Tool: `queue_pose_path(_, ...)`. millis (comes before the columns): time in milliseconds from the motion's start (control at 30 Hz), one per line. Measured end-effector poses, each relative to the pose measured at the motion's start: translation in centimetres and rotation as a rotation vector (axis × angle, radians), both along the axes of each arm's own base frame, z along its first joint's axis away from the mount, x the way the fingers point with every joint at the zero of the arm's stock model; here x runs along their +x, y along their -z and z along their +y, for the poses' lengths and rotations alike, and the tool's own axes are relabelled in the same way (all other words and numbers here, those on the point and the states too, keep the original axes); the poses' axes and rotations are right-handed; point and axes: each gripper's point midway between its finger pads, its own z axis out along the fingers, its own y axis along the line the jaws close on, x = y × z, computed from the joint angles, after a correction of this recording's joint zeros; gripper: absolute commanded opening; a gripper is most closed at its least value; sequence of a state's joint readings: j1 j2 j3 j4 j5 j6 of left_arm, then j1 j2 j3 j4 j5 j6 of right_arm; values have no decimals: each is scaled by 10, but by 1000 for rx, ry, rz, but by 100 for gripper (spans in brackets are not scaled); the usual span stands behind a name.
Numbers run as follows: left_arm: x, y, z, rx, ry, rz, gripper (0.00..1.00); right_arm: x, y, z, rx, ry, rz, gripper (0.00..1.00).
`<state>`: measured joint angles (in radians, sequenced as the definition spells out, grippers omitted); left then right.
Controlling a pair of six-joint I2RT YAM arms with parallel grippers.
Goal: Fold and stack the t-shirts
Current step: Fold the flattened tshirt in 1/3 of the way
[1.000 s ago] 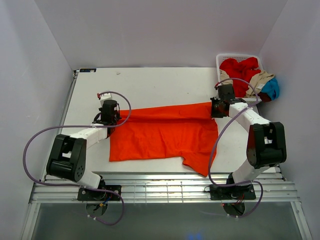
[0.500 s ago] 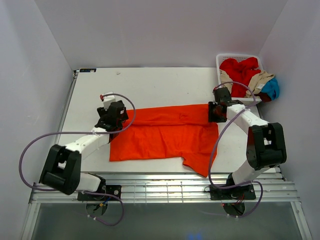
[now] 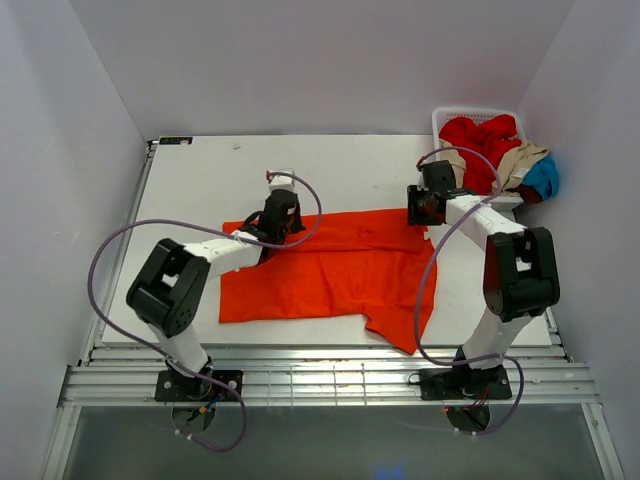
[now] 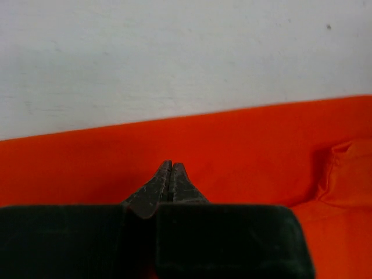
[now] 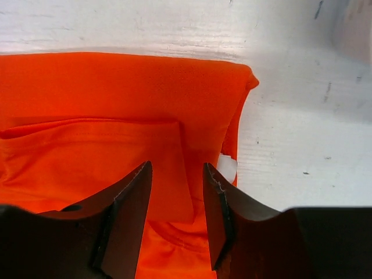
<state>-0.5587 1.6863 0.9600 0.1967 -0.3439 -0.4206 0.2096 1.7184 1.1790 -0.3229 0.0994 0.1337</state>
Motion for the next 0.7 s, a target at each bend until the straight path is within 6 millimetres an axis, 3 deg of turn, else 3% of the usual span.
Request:
queue_pose_path(100,-4,31,-33,6,104,70,0,3,23,1,-14,-8,49,45)
queue_pose_path(167,-2,37,-52,6,156,81,0,5,32,1,-19,-11,66,43)
queue_pose_path(267,5,29,-76,-5,211,54,0,10,38,2,-25,-16,73,31)
queue_pose_path(300,8,24,-83,-11,225,39,0,11,38,2,-26,-19,69,19)
queue_pose_path(367,13,16,-94,-21,246,14,0,14,37,2,-26,-23,61,9)
queue_pose_path(500,19,14,-105,-28,268,-7,0,17,34,4,-19,-23,44,8)
queue_pose_path(700,16,42,-107,-9,284,49,0,1,22,4,3,-36,25,8)
